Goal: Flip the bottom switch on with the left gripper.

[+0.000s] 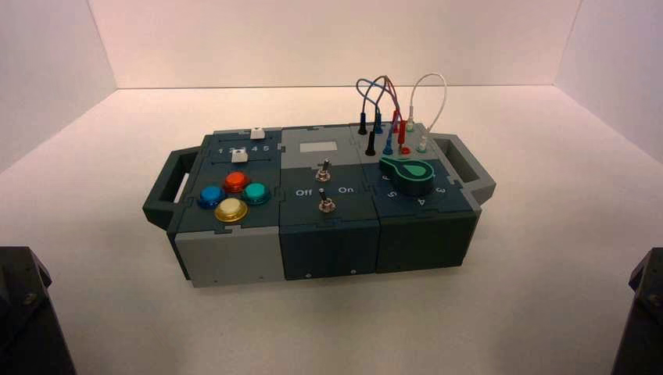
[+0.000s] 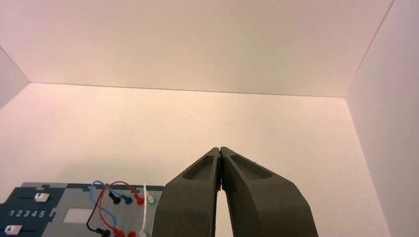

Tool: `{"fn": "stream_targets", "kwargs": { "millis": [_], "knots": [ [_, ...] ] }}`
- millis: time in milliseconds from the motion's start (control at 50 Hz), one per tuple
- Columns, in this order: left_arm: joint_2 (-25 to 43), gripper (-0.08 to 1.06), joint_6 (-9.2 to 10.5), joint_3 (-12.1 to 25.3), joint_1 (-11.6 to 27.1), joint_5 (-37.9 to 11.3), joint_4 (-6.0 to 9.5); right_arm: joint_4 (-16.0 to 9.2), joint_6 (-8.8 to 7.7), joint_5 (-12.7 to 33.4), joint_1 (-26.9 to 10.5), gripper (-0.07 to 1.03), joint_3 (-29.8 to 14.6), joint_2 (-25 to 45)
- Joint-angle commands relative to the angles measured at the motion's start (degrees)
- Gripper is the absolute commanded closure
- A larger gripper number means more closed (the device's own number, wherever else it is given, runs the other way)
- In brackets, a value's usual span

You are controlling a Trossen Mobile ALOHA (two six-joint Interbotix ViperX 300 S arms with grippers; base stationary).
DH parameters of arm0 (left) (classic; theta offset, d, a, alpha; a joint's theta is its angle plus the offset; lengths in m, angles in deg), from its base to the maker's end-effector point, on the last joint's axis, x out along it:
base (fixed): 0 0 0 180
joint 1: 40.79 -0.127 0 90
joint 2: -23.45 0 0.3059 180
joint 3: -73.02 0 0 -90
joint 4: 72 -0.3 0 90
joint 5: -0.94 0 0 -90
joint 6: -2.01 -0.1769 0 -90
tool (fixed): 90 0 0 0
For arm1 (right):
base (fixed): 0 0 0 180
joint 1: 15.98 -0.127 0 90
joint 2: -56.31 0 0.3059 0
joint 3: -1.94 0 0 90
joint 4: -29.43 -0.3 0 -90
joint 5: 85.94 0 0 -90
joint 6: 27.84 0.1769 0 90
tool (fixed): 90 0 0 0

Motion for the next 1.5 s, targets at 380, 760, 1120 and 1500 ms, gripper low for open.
{"fn": "stream_targets", "kwargs": {
  "millis": [380,760,1120,1500],
  "knots": [
    [0.26,1.01,-0.09,0.88,0.18,0.26,-0.09,-0.09,-0.09,-0.26,-0.18,0.98,-0.7,0.35],
    [1.93,1.01,0.18,3.25,3.25,-5.89,0.53,-0.26,0.09,5.89,-5.54,0.98,-1.93,3.6],
    [4.75,1.01,2.37,9.23,12.83,-19.86,4.75,-2.9,0.35,13.18,-14.41,0.98,-2.11,10.11],
    [7.03,1.01,5.01,9.32,17.75,-25.58,7.03,-4.92,0.44,14.59,-15.73,0.98,-1.32,10.02]
  ]
}}
